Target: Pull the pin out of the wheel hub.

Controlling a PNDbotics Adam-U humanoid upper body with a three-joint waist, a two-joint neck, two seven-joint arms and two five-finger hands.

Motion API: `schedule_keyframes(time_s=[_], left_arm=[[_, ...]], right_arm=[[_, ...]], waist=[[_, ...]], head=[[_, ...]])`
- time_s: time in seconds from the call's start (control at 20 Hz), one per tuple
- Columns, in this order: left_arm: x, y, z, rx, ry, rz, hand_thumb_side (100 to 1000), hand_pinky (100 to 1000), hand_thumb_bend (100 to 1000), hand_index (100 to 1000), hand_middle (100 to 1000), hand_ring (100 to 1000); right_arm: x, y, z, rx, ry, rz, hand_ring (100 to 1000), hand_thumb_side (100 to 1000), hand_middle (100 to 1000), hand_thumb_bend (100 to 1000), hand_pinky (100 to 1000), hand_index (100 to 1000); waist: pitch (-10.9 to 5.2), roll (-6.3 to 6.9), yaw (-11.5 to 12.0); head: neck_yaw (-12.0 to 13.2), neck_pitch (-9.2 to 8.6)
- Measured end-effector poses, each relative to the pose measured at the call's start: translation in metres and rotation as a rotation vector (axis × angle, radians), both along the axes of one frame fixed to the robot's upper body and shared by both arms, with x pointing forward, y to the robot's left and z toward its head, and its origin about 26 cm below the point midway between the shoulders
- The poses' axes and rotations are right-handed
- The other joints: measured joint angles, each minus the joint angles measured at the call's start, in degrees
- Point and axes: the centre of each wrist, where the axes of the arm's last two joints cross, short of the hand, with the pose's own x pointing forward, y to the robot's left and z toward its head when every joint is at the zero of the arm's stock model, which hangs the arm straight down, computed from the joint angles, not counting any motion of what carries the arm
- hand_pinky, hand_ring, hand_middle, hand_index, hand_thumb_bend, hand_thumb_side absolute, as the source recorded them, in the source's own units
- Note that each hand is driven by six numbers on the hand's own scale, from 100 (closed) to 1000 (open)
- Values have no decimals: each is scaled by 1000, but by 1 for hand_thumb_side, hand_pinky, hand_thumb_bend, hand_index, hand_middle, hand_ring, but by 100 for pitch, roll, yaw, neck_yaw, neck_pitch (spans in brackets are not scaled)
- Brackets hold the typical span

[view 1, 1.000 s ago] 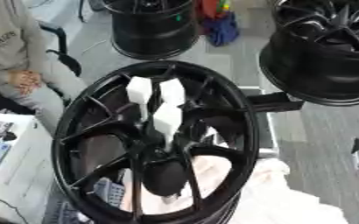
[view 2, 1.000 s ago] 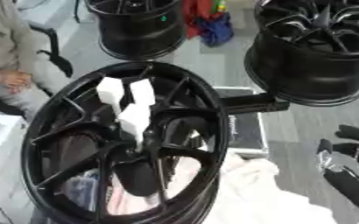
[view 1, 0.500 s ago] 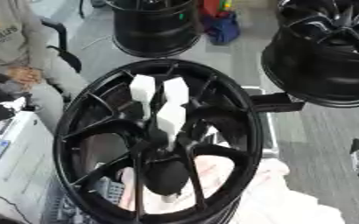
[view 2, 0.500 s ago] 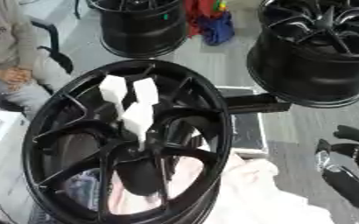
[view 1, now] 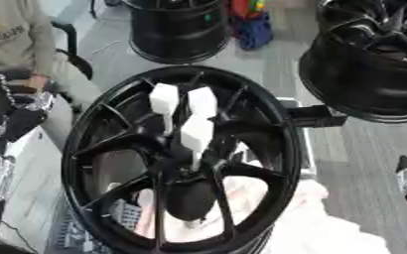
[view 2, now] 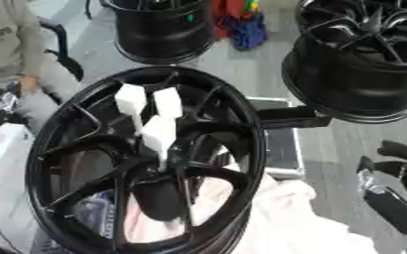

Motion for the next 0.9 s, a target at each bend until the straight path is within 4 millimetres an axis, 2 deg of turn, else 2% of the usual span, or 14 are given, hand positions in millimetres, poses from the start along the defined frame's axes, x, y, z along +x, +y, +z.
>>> schedule_keyframes(time_s=[0.35, 0.9], left_arm=[[0, -13, -3, -54, -23, 1, 237, 595, 397, 713, 673, 614], [0, -18, -5, -71, -23, -1, 247, 596, 399, 713, 673, 614]], right_arm=[[0, 1, 0, 9, 0, 1, 592, 100, 652, 223, 726, 743], [0, 1, 0, 9, -1, 1, 592, 100, 652, 223, 726, 742]], waist=[[15, -13, 2], [18, 0, 1]], head=[[4, -1], [3, -1]])
